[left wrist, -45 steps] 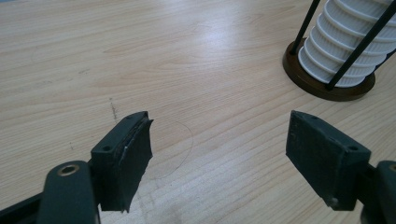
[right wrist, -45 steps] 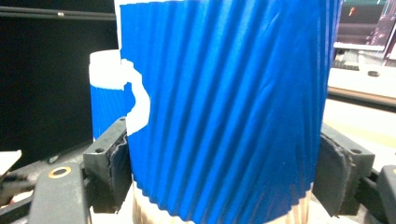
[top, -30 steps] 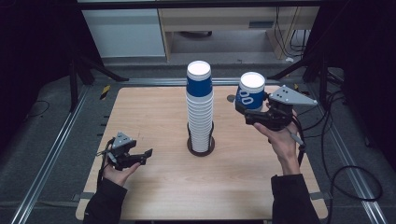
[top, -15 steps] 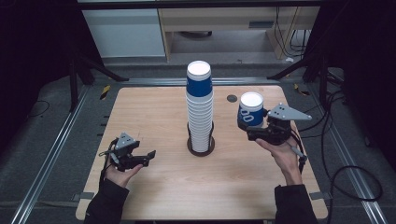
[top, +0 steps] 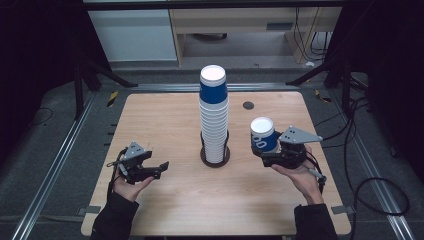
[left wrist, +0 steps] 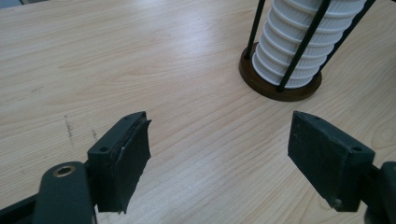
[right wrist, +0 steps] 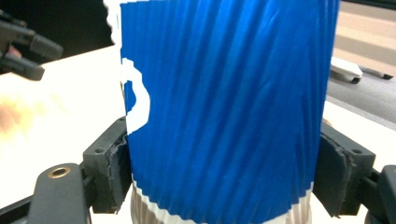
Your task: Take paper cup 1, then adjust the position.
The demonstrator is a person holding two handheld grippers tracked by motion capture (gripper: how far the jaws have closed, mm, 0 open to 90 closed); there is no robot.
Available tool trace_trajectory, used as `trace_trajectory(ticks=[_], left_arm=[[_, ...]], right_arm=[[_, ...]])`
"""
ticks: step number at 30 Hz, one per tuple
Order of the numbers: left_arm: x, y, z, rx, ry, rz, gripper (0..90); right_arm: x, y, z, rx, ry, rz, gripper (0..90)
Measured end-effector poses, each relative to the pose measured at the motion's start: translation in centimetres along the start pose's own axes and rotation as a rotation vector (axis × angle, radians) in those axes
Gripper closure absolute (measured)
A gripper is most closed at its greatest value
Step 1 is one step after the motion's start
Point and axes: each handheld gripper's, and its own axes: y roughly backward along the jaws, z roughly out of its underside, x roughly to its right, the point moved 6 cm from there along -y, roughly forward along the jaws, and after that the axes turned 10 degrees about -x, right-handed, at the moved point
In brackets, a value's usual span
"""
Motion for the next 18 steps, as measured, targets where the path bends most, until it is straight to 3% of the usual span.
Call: trace_trajectory(ticks=[3,6,12,13,18], left_arm=[[0.4,0.1,-0.1,-0.001,-0.015,0.014,20.2],[0.8,0.1,-0.2,-0.002,-0.028,0.033,20.2],[1.5,0.2,-0.4,0.002,-0.051,0.058,20.7],[1.6,0.2,-0.4,0.002,-0.055,0.060,20.9],[2.2,0.3,-0.7,0.008,-0.064,0.072,20.9]], right_arm=[[-0.6,0.1,0.2,0.009,0.028,-0.020,19.9],[-1.3,-0.1,0.8,-0.015,0.055,-0.037,19.9],[-2.6,-0.8,1.4,-0.038,0.105,-0.115,19.8],[-3.2,-1.0,1.4,-0.041,0.121,-0.157,19.7],[-4.1,-1.4,1.5,-0.052,0.155,-0.208,19.7]])
